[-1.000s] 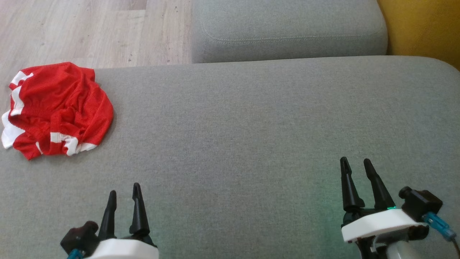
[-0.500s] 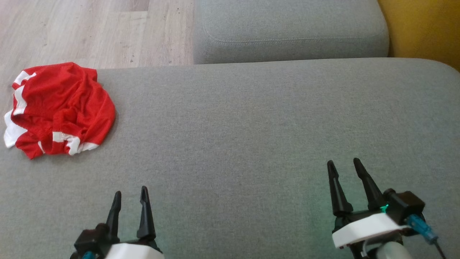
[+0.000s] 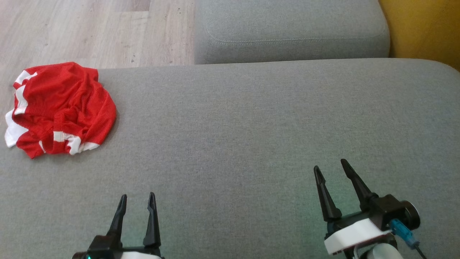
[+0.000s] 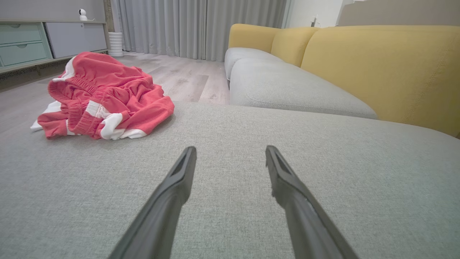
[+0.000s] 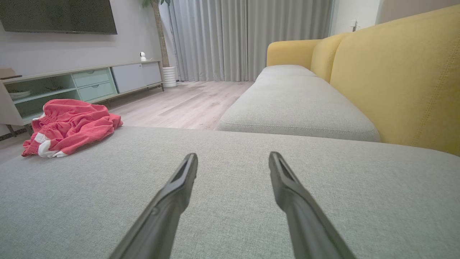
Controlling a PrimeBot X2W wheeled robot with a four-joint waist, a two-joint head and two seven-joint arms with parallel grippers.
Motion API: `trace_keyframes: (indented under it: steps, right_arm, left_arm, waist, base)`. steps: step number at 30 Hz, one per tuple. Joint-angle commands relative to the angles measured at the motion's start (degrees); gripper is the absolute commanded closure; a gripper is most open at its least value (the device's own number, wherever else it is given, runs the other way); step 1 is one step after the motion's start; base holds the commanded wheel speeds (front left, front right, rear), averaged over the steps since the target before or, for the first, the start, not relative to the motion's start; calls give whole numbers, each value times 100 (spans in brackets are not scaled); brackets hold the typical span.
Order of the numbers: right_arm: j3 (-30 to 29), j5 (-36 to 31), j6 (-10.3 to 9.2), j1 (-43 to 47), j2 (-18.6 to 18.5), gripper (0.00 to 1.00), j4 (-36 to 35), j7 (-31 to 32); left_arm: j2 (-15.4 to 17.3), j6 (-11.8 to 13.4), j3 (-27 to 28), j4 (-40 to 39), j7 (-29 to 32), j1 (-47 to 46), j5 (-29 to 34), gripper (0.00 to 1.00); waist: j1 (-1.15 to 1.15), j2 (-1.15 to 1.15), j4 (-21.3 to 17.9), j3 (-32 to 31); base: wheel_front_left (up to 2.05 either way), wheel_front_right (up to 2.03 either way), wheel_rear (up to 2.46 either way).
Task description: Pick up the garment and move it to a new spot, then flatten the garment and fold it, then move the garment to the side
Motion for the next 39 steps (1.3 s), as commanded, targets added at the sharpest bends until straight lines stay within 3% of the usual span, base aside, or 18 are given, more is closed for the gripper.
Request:
trace_keyframes:
  steps: [1, 25, 39]
  right_arm:
    - [164, -74, -4, -92, -49, 0, -157, -77]
    - [48, 10, -4, -71, -49, 0, -51, -77]
    - [119, 92, -4, 17, -49, 0, -164, -77]
  left_arm:
    - [30, 38, 132, -148, -70, -142, 82, 0]
    - [67, 81, 119, -108, -70, -182, 16, 0]
    - [192, 97, 66, -203, -61, -186, 54, 0]
  waist:
    - [0, 0, 2, 1]
    - [0, 0, 248, 7]
    - [0, 0, 1866, -76]
  base:
    - [0, 0, 0]
    - [0, 0, 0]
    - [0, 0, 0]
